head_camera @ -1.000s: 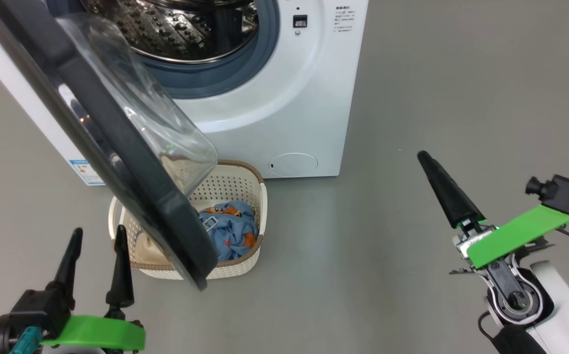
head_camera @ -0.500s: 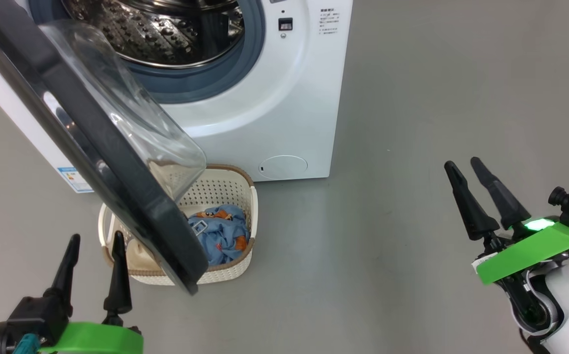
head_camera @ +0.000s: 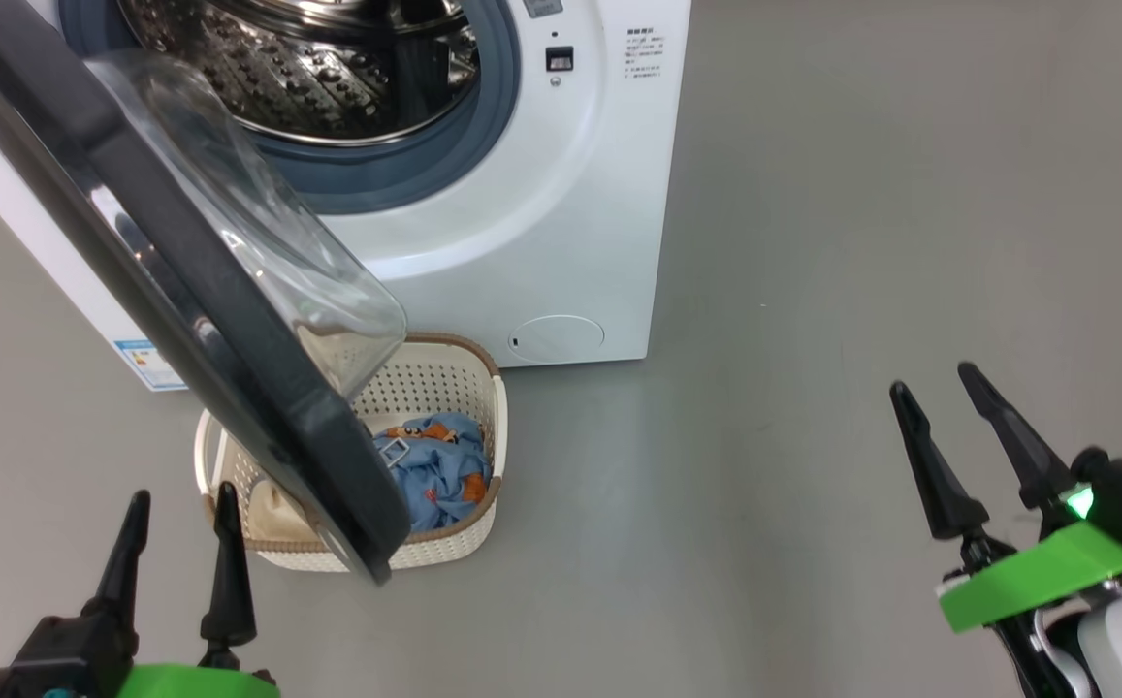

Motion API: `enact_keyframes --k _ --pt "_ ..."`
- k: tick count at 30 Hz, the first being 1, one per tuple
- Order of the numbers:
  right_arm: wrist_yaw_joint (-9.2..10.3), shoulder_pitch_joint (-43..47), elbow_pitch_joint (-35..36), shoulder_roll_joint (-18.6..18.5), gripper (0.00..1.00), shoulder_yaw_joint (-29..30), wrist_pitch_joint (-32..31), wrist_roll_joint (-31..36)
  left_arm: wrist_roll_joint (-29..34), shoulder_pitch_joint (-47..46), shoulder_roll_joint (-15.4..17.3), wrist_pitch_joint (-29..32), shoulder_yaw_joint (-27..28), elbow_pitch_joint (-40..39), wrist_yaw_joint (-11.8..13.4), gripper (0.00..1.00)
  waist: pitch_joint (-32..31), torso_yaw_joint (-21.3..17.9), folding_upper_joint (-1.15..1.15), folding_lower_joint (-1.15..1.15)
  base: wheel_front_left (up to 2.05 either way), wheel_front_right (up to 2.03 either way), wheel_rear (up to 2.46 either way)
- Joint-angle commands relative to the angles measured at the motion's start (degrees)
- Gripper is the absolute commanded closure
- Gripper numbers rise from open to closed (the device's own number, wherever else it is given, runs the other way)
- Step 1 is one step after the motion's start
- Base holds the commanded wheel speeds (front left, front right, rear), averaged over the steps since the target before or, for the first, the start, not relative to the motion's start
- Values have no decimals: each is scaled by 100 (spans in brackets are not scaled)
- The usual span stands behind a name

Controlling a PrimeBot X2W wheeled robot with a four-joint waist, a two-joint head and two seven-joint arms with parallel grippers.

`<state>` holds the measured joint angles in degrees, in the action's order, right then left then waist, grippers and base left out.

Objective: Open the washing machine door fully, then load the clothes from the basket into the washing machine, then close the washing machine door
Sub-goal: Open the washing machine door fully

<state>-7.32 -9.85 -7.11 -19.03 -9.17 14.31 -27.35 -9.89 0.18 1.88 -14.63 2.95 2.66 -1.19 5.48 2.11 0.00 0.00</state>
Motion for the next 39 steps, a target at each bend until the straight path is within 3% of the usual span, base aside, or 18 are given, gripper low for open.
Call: enact_keyframes --k 1,15,28,39 --pt "-17 96 195 -24 0 -37 68 94 1 -42 99 -37 199 -191 33 0 -21 0 0 0 0 0 0" --pt "-17 893 637 325 0 639 68 582 57 452 99 -37 240 -341 85 0 -248 -7 0 0 0 0 0" --pt "-17 1089 694 391 0 678 69 765 11 695 99 -37 236 -417 151 0 -341 -6 0 0 0 0 0" --pt "-17 845 445 363 0 492 69 786 109 565 99 -37 275 -341 26 0 -314 18 0 0 0 0 0"
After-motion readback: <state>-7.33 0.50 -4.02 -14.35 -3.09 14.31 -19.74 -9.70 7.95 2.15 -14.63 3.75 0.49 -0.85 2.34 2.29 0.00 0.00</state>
